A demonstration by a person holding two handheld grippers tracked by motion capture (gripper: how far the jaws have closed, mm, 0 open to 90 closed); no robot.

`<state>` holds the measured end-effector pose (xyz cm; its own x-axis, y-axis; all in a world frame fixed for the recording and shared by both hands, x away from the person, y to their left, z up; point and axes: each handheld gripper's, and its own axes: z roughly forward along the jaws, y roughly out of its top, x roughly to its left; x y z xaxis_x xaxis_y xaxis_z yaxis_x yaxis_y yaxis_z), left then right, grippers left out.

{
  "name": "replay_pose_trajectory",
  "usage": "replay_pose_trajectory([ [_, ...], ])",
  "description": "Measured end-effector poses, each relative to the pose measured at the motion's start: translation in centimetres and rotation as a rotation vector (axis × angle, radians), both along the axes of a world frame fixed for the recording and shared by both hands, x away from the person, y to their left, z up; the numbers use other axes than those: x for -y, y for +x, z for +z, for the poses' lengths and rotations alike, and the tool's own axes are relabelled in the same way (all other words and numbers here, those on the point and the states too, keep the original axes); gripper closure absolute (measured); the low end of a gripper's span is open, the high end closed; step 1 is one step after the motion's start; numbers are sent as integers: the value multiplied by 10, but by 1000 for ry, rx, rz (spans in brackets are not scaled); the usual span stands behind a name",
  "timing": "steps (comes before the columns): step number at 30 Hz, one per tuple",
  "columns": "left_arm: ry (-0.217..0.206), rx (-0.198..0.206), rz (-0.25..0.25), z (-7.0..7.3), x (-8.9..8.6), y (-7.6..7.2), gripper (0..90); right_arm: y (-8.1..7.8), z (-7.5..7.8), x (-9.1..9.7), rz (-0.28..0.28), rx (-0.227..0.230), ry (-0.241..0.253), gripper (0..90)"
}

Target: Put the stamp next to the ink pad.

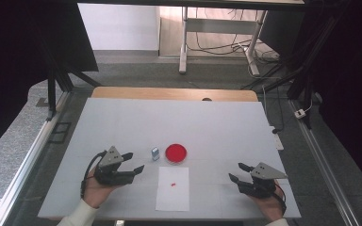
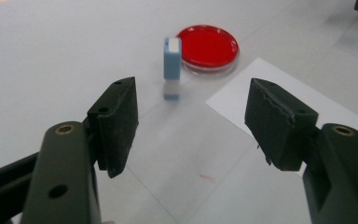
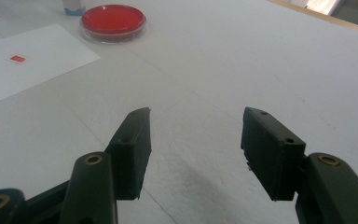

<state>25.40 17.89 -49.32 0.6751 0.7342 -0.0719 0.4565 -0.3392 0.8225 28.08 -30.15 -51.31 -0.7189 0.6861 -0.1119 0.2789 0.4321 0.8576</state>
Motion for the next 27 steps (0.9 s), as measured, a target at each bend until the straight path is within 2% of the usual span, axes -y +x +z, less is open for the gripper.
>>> replay_pose_trajectory([
  [8,-1,-6,8,-10,-10,-25,354,0,-1,5,6,-4,3,416],
  [13,35,-2,18,-18,-20,-38,353,0,-1,6,24,-6,2,413],
  [18,31,2,29,-20,-28,-40,353,1,-3,5,33,-7,-1,413],
  [20,32,2,30,-21,-29,-39,352,1,-3,5,31,-11,-19,411],
  [27,37,-4,25,-22,-28,-37,352,1,-3,5,32,-4,-22,411],
])
